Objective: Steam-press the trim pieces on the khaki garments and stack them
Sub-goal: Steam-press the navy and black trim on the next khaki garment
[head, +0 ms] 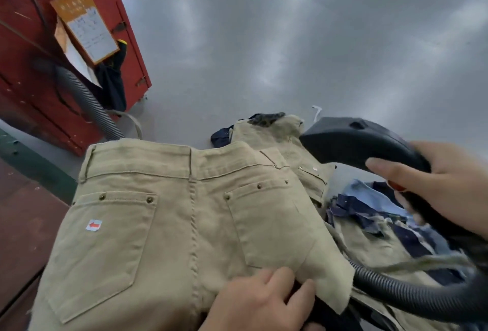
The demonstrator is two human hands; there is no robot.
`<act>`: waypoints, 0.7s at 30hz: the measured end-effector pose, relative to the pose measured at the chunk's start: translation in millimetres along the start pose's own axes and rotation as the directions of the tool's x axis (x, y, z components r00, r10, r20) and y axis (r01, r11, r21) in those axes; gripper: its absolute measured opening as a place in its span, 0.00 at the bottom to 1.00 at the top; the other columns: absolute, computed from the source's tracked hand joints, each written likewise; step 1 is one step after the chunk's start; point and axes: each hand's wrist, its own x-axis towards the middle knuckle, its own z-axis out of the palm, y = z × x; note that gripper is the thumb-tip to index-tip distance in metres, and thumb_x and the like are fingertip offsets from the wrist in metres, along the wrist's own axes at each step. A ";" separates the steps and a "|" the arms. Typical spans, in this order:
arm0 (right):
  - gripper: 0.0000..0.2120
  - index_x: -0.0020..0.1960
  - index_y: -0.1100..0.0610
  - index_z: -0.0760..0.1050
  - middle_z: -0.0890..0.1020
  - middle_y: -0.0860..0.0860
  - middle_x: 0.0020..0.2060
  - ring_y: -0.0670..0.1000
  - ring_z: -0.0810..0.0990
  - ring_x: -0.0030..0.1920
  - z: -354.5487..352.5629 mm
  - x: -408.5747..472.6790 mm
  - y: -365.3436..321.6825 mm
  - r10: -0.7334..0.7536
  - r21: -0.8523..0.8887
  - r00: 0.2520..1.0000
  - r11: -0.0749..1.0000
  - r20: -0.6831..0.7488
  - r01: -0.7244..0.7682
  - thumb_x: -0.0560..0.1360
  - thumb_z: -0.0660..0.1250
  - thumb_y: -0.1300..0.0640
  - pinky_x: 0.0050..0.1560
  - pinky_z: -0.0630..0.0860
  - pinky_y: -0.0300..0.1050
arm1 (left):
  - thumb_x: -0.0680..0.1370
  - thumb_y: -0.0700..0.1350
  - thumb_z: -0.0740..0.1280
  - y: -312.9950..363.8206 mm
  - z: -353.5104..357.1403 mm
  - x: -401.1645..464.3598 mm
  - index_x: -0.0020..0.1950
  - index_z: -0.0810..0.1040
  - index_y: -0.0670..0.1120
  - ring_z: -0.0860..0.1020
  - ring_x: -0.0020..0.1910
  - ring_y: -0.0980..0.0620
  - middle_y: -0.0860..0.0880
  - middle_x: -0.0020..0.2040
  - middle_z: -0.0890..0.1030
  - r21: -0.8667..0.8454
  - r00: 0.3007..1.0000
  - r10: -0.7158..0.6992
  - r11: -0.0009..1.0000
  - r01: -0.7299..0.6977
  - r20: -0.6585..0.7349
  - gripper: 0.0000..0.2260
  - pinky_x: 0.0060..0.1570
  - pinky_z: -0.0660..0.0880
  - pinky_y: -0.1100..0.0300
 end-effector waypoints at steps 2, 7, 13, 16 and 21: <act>0.35 0.43 0.40 0.78 0.78 0.54 0.21 0.53 0.77 0.19 5.4 -16.5 16.6 0.057 0.002 0.998 0.998 0.028 -0.057 0.52 0.60 0.15 0.19 0.73 0.39 | 0.73 0.54 0.66 0.5 0.1 4.9 0.41 0.83 0.54 0.73 0.27 0.54 0.53 0.31 0.76 0.045 0.994 0.037 0.998 -0.032 -0.100 0.08 0.20 0.69 0.64; 0.40 0.54 0.24 0.69 0.83 0.35 0.34 0.40 0.81 0.32 37.3 -30.4 50.4 0.110 -0.119 0.984 0.988 0.138 -0.094 0.47 0.51 0.11 0.34 0.75 0.34 | 0.71 0.44 0.67 -1.6 10.5 12.7 0.35 0.80 0.55 0.82 0.46 0.57 0.56 0.47 0.83 -0.016 0.993 0.106 0.994 -0.107 -0.048 0.07 0.41 0.78 0.63; 0.17 0.43 0.33 0.75 0.82 0.45 0.27 0.44 0.78 0.23 52.9 0.5 42.7 0.052 0.002 0.987 0.999 0.154 -0.053 0.62 0.62 0.24 0.25 0.70 0.35 | 0.84 0.53 0.39 -3.7 -8.7 8.4 0.65 0.67 0.67 0.69 0.63 0.70 0.74 0.61 0.69 0.086 0.918 -0.091 0.994 0.063 0.385 0.20 0.61 0.64 0.74; 0.11 0.40 0.37 0.75 0.79 0.47 0.23 0.44 0.75 0.20 57.4 32.5 35.4 0.011 0.056 0.988 0.998 0.157 -0.020 0.70 0.65 0.31 0.25 0.70 0.40 | 0.84 0.44 0.39 -2.4 -4.1 12.2 0.56 0.66 0.57 0.67 0.60 0.67 0.65 0.60 0.73 -0.075 0.927 -0.061 0.993 0.095 0.369 0.17 0.65 0.55 0.73; 0.21 0.40 0.54 0.74 0.78 0.52 0.24 0.52 0.76 0.21 65.0 112.7 27.3 0.060 0.096 0.974 0.992 0.220 -0.083 0.73 0.69 0.36 0.23 0.73 0.43 | 0.84 0.44 0.40 -4.1 0.7 14.7 0.53 0.66 0.58 0.71 0.62 0.67 0.62 0.63 0.75 -0.137 0.950 -0.049 0.986 0.095 0.307 0.16 0.61 0.66 0.72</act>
